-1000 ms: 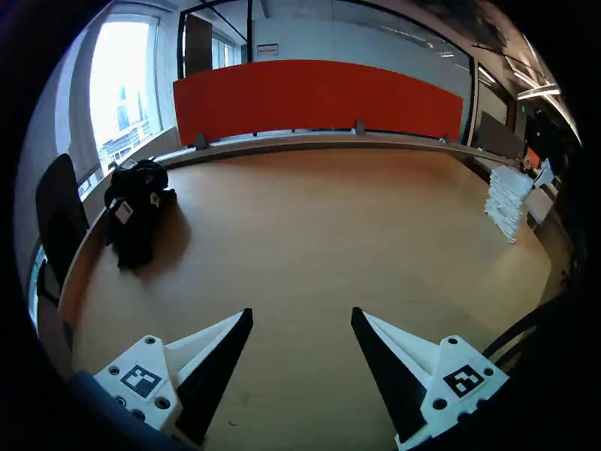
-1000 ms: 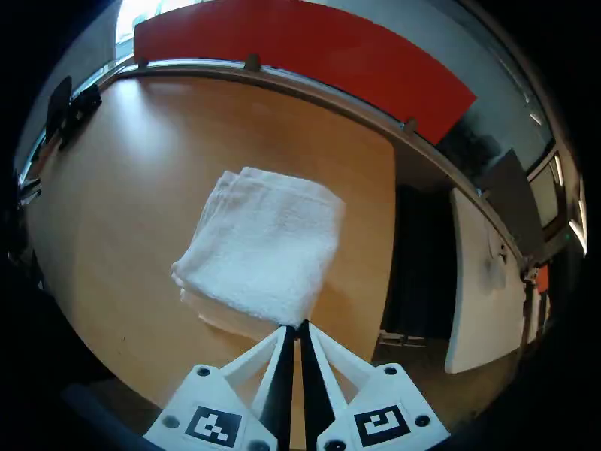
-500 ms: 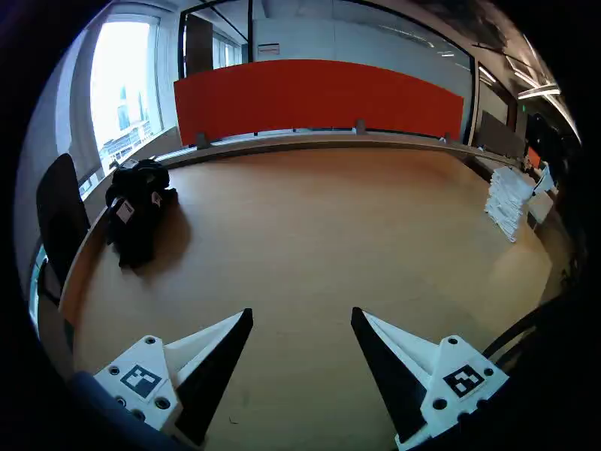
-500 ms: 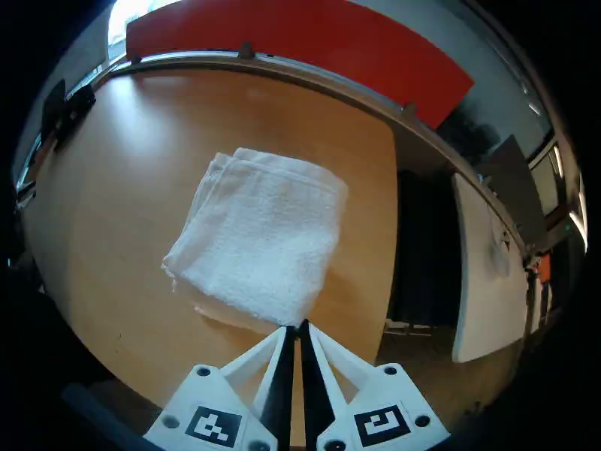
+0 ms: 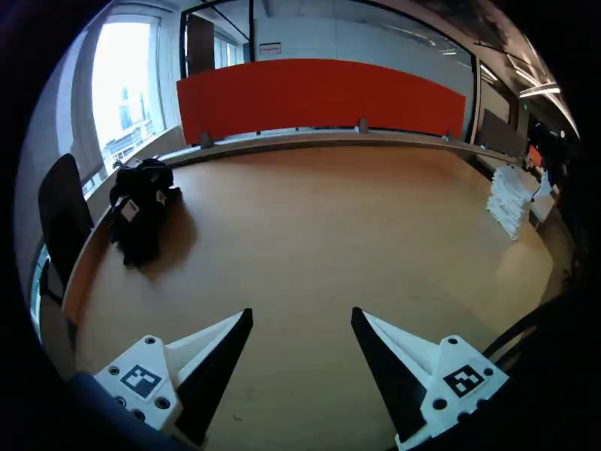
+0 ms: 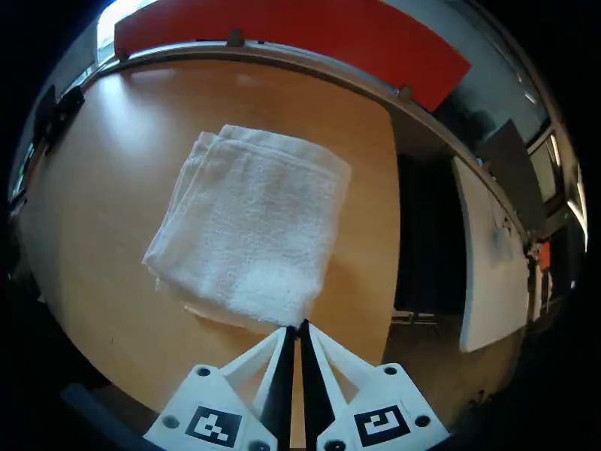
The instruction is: Fold towel
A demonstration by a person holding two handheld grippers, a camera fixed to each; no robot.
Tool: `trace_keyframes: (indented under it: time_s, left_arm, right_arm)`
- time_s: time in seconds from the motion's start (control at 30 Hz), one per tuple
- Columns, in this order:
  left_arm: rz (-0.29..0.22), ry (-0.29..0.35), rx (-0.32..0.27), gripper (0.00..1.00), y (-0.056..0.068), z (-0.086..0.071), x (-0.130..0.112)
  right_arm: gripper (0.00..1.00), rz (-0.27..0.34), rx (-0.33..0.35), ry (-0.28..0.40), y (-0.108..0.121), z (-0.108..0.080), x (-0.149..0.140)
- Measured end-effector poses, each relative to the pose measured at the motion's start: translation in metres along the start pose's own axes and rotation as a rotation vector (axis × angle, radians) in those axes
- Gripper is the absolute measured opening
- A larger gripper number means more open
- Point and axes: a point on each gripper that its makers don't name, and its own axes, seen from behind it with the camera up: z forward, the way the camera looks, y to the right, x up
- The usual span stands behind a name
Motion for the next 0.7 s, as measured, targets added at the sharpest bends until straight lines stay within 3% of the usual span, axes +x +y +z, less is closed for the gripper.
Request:
trace_keyframes:
  time_s: [0.53, 0.7]
  left_arm:
    - [0.004, -0.001, 0.005, 0.98, 0.0000, -0.0005, 0.0013]
    - [0.003, 0.000, 0.003, 0.98, 0.0009, 0.0008, 0.0021]
  right_arm:
    - [0.06, 0.024, -0.011, -0.014, 0.0009, 0.0098, -0.0059]
    - [0.14, 0.018, -0.012, -0.006, -0.0019, 0.0087, -0.0078]
